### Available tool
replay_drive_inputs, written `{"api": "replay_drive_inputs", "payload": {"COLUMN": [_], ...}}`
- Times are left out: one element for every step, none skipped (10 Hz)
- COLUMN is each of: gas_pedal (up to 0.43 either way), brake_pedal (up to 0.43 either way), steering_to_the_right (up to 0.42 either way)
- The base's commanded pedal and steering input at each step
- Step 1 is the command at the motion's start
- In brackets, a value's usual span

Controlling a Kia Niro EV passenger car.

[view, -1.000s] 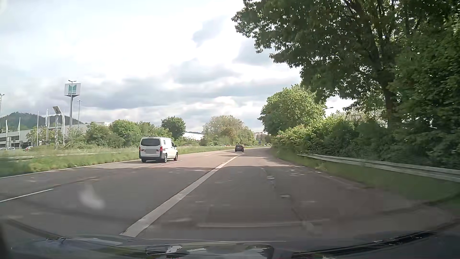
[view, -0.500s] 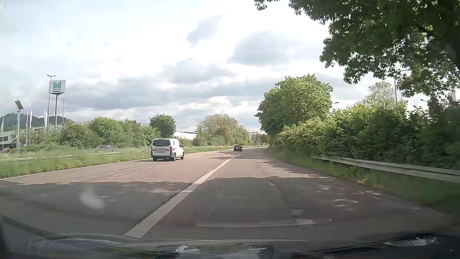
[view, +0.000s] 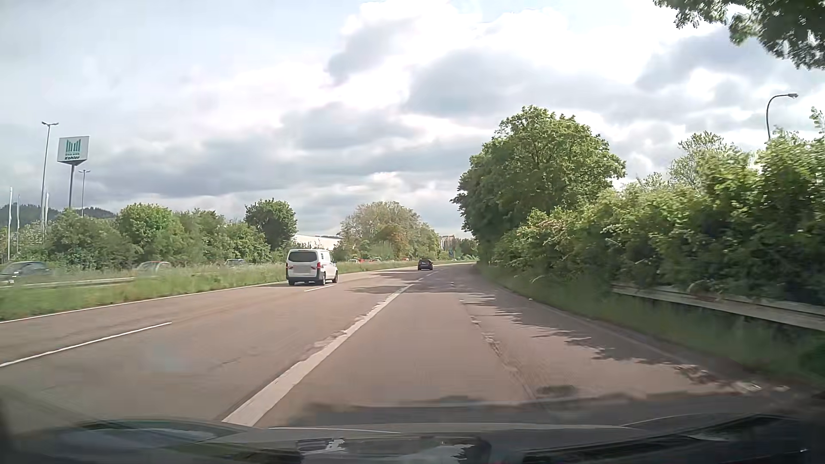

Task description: Follow the waypoints while adhering to traffic rules and regulations

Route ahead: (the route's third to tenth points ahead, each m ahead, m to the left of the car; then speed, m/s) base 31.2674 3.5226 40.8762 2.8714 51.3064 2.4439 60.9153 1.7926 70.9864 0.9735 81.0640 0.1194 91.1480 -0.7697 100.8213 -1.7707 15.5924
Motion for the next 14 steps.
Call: {"api": "replay_drive_inputs", "payload": {"gas_pedal": [0.260, 0.260, 0.260, 0.260, 0.260, 0.260, 0.260, 0.260, 0.260, 0.260, 0.248, 0.248, 0.240, 0.240], "brake_pedal": [0.000, 0.000, 0.000, 0.000, 0.000, 0.000, 0.000, 0.000, 0.000, 0.000, 0.000, 0.000, 0.000, 0.000], "steering_to_the_right": [0.011, 0.011, 0.011, 0.011, 0.011, 0.011, 0.011, 0.011, 0.010, 0.009, 0.008, 0.008, 0.006, 0.006]}}
